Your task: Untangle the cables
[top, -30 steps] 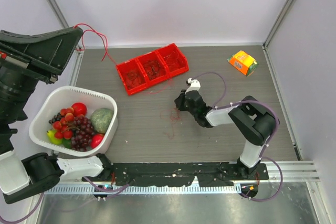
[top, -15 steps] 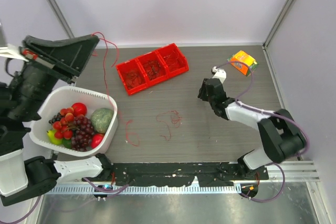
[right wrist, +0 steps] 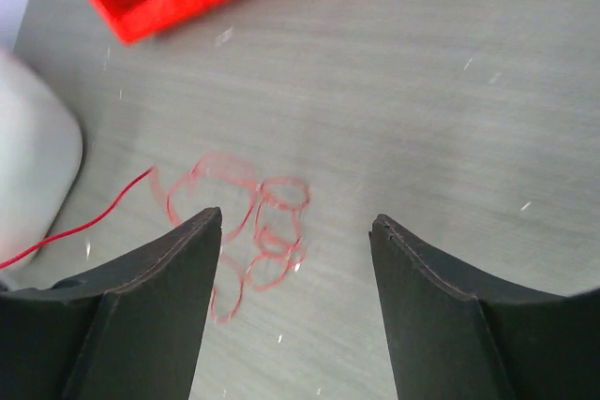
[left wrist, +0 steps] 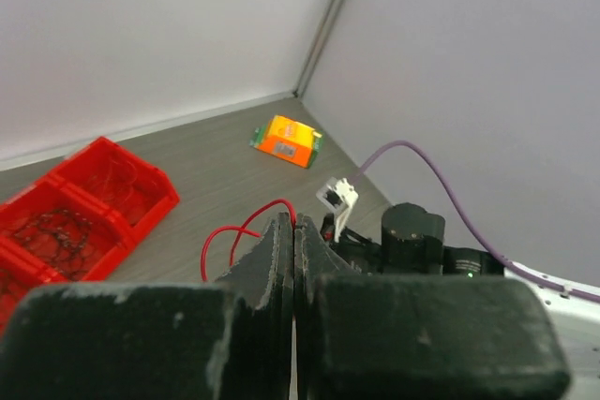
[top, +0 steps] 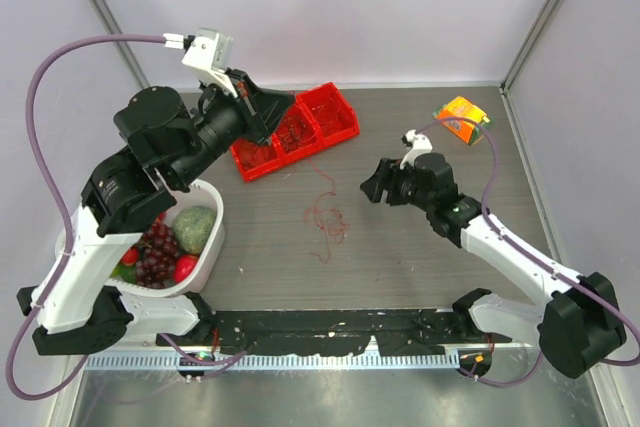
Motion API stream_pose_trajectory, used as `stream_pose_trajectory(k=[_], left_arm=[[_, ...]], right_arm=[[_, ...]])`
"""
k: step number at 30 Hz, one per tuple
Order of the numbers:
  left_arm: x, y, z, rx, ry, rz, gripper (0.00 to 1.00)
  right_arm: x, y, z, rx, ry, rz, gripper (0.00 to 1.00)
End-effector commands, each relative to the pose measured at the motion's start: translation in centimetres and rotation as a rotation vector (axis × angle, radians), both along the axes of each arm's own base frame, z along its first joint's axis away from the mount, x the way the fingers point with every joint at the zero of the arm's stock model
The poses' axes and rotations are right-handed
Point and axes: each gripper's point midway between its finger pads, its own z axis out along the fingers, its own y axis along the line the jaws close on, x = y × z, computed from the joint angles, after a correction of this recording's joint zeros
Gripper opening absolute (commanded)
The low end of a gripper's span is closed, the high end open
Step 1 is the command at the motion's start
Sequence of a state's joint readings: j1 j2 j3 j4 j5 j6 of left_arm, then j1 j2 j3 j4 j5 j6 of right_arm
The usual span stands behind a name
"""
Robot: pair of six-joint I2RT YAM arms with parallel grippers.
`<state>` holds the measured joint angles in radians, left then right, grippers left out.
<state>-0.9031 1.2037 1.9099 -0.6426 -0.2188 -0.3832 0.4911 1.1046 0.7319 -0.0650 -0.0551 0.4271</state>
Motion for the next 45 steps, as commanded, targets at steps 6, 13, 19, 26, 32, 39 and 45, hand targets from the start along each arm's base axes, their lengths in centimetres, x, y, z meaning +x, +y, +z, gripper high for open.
stream_pose_trajectory(k=[6,13,19,26,32,39,45], left_arm=[[-0.7,2.7,4.7,-0.038,-0.120,0.056,0.00],[0.1,2.7,5.0,0.001,-0.139,0.091,0.00],[0.3,4.3,5.3,0.026,-0.159,0.149,0.00],[0.8,4.7,2.1,0.076,-0.116,0.184,0.00],[1.2,3.2,-2.2,0.100,-0.040,0.154,0.00],[1.9,-0.7,-12.6,0.128,0.154,0.071,0.00],[1.8,-4.7,-24.2,0.176,0.382,-0.024,0.00]], right_arm=[[-2.7,4.4,-6.4,0.152,0.222,0.175,0.71],[-2.7,5.9,-6.7,0.199,0.214,0.211,0.72],[-1.8,7.6,-10.2,0.086,0.269,0.172,0.69],[-0.9,4.0,-13.2,-0.329,0.224,-0.149,0.27],[-1.4,-4.0,-13.0,-0.483,0.241,-0.406,0.12],[-2.5,-14.2,-9.4,-0.403,0.252,-0.660,0.11],[-1.9,-16.6,-4.9,-0.394,0.215,-0.674,0.49]])
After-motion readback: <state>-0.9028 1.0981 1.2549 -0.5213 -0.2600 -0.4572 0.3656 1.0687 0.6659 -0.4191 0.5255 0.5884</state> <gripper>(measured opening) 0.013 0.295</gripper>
